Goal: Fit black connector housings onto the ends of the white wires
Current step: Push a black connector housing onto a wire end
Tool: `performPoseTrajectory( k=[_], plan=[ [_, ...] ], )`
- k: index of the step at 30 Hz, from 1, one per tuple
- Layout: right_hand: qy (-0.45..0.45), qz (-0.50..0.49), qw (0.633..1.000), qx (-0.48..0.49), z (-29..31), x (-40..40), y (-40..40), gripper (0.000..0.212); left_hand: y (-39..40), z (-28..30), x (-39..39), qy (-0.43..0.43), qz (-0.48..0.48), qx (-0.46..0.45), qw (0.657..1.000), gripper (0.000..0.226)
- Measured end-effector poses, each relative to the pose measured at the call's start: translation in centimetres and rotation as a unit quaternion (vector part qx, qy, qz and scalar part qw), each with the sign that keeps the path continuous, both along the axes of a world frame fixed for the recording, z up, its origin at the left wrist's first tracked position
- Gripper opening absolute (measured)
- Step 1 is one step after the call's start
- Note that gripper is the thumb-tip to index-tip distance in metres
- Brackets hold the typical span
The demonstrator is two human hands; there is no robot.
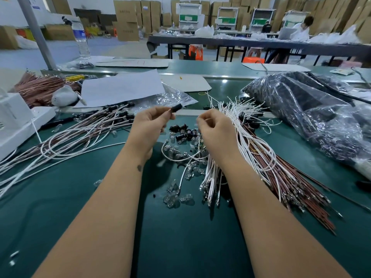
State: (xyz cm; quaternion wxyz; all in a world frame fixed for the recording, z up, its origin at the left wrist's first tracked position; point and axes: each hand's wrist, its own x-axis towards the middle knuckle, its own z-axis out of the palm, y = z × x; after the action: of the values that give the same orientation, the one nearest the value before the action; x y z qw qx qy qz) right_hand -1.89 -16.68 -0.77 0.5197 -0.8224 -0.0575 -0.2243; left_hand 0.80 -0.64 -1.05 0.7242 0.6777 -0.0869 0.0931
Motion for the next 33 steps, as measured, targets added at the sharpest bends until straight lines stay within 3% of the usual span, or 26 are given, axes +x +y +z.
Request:
performPoseTrajectory(
  k=[4,6,8,13,17,21,23,28,33],
  plan=[
    [0.029,0.071,0.967,-0.241,-0.2,-0.5,0.7,0.007,-0.4,0.8,-0.6,-0.01,-0.11,-0.148,0.983,0.016],
    [0.018,0.071,0.955,-0.286,0.1,-0.6,1.0,0.003,-0.4,1.0,-1.0,-0.013,-0.152,-0.181,0.972,0.018],
    [-0.031,0.051,0.965,-0.254,0.3,-0.7,1.0,0.007,-0.2,0.9,-1.2,-0.02,-0.17,-0.186,0.968,0.019],
    [-0.133,0.066,0.989,-0.025,1.7,-1.6,1.5,0.027,-0.4,0.8,-1.2,-0.055,-0.202,-0.168,0.963,0.017],
    [-0.143,0.082,0.986,0.015,1.9,-1.7,1.9,0.015,-0.4,0.0,-0.8,-0.027,-0.193,-0.126,0.973,0.017],
    [-0.087,0.043,0.993,0.067,1.2,-1.0,1.2,0.001,-0.6,-0.3,-0.5,0.015,-0.109,-0.011,0.994,0.02],
    [-0.032,0.039,0.991,0.124,1.0,-0.7,0.9,0.006,-0.9,-0.2,-0.4,0.005,-0.059,0.02,0.998,0.005],
    [0.048,0.043,0.978,0.197,0.3,-0.3,0.8,0.012,-2.5,-0.6,-0.5,-0.05,-0.008,0.158,0.986,0.011],
    [0.069,0.015,0.983,0.17,0.0,-0.1,1.1,0.012,-3.2,-0.6,-0.8,-0.067,0.011,0.18,0.981,0.013]
  ],
)
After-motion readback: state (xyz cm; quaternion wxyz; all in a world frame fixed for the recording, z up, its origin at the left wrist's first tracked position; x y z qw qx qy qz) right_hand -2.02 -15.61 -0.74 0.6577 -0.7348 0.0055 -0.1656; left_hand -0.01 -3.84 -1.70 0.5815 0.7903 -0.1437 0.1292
